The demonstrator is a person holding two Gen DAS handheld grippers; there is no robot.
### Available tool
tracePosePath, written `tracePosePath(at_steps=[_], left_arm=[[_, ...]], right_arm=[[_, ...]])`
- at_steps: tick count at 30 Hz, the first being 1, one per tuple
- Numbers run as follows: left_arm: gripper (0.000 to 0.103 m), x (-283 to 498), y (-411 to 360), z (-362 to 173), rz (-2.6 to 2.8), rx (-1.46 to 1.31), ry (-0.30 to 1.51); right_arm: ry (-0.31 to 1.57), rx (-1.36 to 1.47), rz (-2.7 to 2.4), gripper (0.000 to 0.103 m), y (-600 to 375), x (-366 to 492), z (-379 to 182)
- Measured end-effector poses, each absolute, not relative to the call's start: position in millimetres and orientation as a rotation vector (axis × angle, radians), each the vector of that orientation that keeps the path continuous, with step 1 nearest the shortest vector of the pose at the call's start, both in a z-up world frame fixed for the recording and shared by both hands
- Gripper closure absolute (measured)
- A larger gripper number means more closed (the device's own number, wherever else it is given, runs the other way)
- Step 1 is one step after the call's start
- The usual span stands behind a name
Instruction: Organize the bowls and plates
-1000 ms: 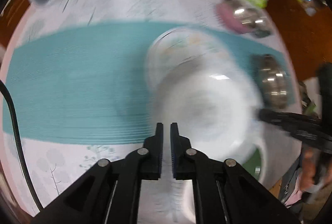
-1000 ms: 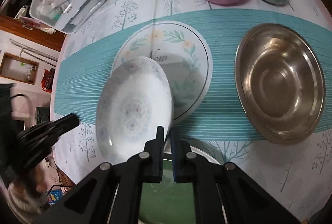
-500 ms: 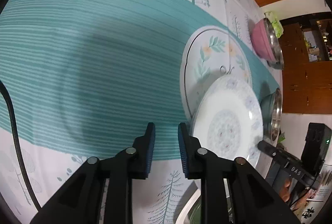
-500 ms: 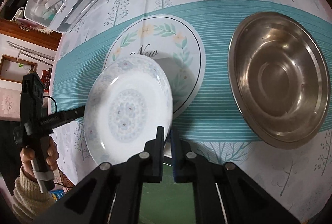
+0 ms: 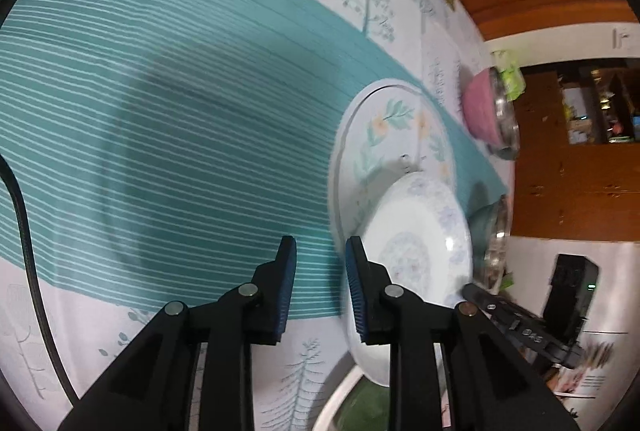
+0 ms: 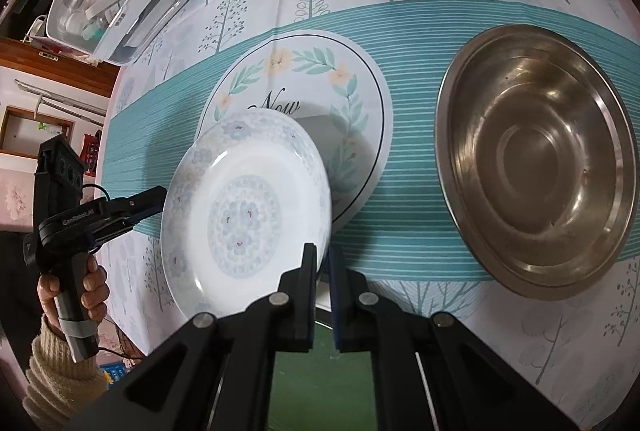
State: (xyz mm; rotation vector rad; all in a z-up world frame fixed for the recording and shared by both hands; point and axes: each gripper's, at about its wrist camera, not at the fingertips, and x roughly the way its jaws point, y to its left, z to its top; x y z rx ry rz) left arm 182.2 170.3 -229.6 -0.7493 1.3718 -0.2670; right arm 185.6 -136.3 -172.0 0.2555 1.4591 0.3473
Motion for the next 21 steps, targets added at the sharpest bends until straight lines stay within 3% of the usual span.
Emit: tracePosePath(at_steps=[8, 13, 21], left_arm=[[0.081, 187.3, 134.6, -231.6, -0.385, -0.618, 1.443], [0.098, 186.4, 118.3, -231.4, -0.376, -0.469, 1.441], [0.098, 177.1, 115.6, -220.8, -0.379, -0.448, 1.430]], right_arm=[[1.462, 0.254, 0.358, 0.098, -137.0, 189.2, -173.5], [1.457, 0.250, 0.356, 0.098, -137.1, 190.1, -173.3], [1.442, 0.237, 0.362, 0.098, -138.3, 186.5, -171.9]])
